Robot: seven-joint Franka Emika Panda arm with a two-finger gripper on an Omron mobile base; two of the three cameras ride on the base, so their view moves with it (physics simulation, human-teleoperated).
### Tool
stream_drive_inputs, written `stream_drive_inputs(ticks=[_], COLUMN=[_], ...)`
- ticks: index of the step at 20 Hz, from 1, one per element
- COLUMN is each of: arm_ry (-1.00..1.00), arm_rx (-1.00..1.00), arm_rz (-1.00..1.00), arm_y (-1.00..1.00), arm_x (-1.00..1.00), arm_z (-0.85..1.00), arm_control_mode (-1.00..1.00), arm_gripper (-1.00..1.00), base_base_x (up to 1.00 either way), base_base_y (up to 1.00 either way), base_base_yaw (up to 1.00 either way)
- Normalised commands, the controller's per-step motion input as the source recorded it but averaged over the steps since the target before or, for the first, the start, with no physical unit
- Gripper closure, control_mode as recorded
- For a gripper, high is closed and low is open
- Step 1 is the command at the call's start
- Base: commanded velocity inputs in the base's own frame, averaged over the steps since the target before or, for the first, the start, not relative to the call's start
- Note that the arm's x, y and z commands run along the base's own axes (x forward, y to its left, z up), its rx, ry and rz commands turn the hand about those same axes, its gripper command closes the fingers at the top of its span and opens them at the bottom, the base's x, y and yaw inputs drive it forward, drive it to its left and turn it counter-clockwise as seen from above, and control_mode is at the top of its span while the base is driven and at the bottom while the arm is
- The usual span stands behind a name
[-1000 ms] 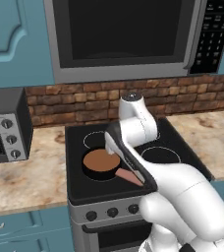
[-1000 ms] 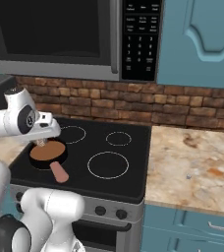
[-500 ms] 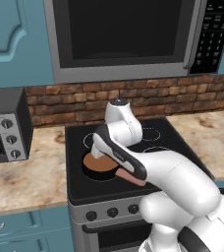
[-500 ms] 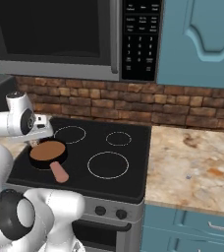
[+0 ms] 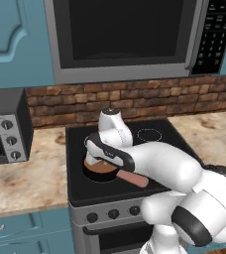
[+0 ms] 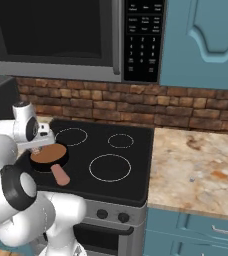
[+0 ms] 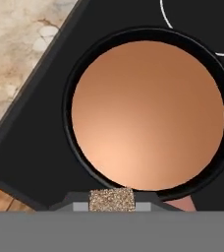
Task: Pick up the sugar cube(s) and place them in the saucepan with hot chocolate.
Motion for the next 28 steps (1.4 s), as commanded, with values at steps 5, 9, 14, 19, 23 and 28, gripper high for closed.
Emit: stream_drive_inputs(ticks=[5, 9, 14, 19, 23, 28], arm_ry=[0.03, 0.0, 0.02, 0.04, 0.0, -0.02], arm_rx=[0.0, -0.01, -0.01, 0.0, 0.0, 0.0], arm_rz=[0.0, 0.0, -0.02, -0.01, 0.0, 0.0], arm_y=[0.0, 0.0, 0.0, 0.0, 0.0, -0.02], arm_x=[0.35, 0.36, 0.2, 0.09, 0.0, 0.03], arm_z=[-0.12, -0.13, -0.05, 0.0, 0.0, -0.01], arm_control_mode=[-1.0, -1.0, -1.0, -1.0, -1.0, -1.0], arm_gripper=[1.0, 1.0, 1.0, -1.0, -1.0, -1.0], base_base_x=[0.0, 0.0, 0.0, 0.0, 0.0, 0.0], base_base_y=[0.0, 0.0, 0.0, 0.0, 0.0, 0.0], base_base_yaw=[0.0, 0.0, 0.0, 0.0, 0.0, 0.0])
